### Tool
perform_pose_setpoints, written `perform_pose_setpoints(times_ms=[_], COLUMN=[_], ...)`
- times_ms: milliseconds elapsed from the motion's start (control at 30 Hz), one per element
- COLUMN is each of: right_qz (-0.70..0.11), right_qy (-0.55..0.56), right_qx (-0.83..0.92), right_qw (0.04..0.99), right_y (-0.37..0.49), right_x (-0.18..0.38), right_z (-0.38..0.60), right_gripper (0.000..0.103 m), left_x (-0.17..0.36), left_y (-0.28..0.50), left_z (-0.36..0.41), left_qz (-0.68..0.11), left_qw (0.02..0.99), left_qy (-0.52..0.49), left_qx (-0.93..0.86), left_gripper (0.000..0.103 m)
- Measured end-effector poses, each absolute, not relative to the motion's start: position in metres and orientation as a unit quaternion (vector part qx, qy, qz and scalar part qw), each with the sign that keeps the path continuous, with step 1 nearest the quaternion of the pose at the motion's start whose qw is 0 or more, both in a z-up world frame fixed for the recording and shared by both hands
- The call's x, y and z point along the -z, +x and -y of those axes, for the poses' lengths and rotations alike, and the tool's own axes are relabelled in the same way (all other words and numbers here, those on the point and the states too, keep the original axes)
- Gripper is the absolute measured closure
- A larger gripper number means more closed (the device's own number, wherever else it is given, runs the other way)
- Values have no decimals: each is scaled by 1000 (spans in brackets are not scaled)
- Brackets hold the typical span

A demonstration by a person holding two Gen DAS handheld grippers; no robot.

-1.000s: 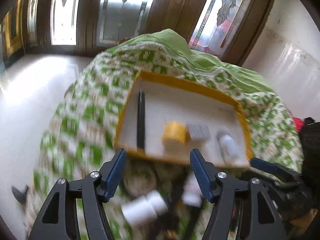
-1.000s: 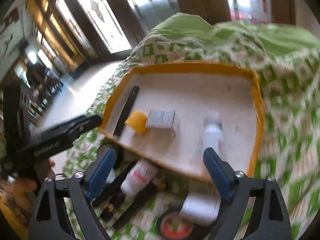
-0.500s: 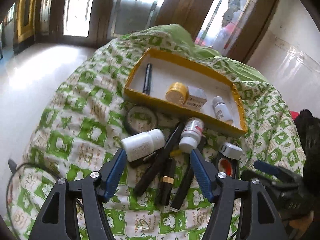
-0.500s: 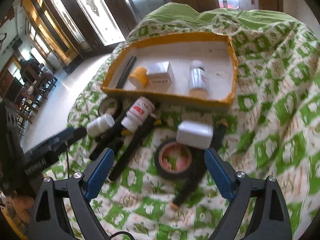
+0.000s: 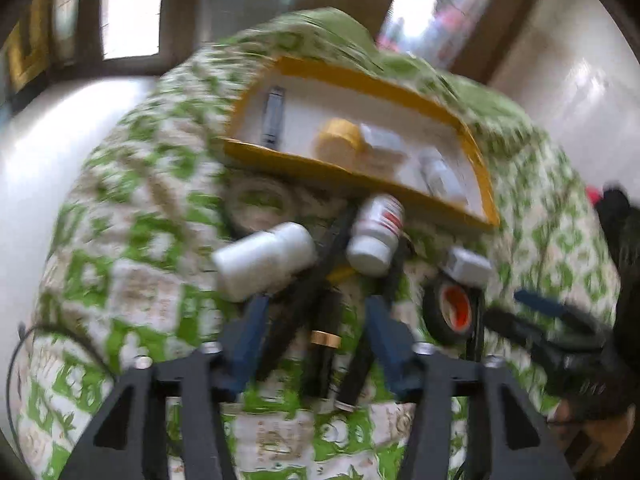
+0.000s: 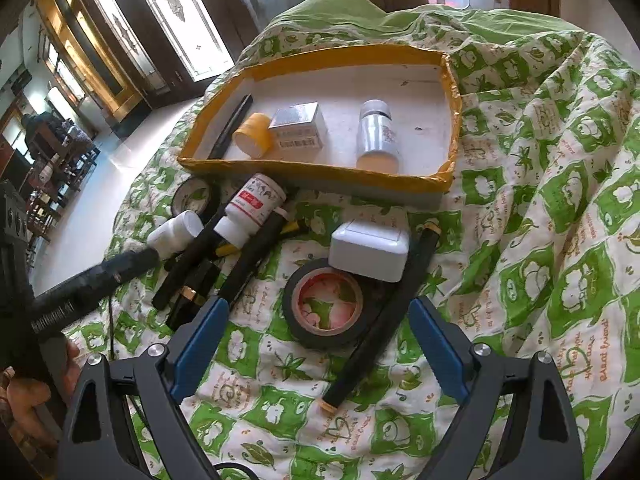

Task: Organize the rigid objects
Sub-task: 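Withdraw both tools from the tray back toward the remaining items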

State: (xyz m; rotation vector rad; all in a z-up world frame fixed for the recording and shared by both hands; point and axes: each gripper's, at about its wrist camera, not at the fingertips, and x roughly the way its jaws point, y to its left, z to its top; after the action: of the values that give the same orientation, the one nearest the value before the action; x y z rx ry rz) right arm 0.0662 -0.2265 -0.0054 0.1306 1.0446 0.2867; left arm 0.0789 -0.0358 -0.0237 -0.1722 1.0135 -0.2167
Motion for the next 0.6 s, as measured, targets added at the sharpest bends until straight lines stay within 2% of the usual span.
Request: perform_pose_setpoints(times_ms=[100,167,267,367,500,600], right_qz=[-483,-478,-483,-486,-496,-506], right_qy=[67,61,68,80,98,113], right_qx=[-118,-107,-110,-107,-110,-118], right_qw=[865,870,866,864,856,847], right_y=[67,72,84,92,98,104], right_x=[-1,-6,-7,-8,-3,1], right_z=[236,241,249,259,265,266], right_gripper=[17,24,35,36,38,42], left_x=[21,24,39,60,58,52], left_y=[76,77,87,99,101,96], left_z=[63,77,96,105,103,95], left_qz=[-484,-490,-520,-555,-558,-568], left_qw=[863,858,839,817,814,806], left_qy=[-31,-8,24,34,13,-13], left_qx=[142,156,159,154,161,167], left_gripper=[63,64,73,83,89,89])
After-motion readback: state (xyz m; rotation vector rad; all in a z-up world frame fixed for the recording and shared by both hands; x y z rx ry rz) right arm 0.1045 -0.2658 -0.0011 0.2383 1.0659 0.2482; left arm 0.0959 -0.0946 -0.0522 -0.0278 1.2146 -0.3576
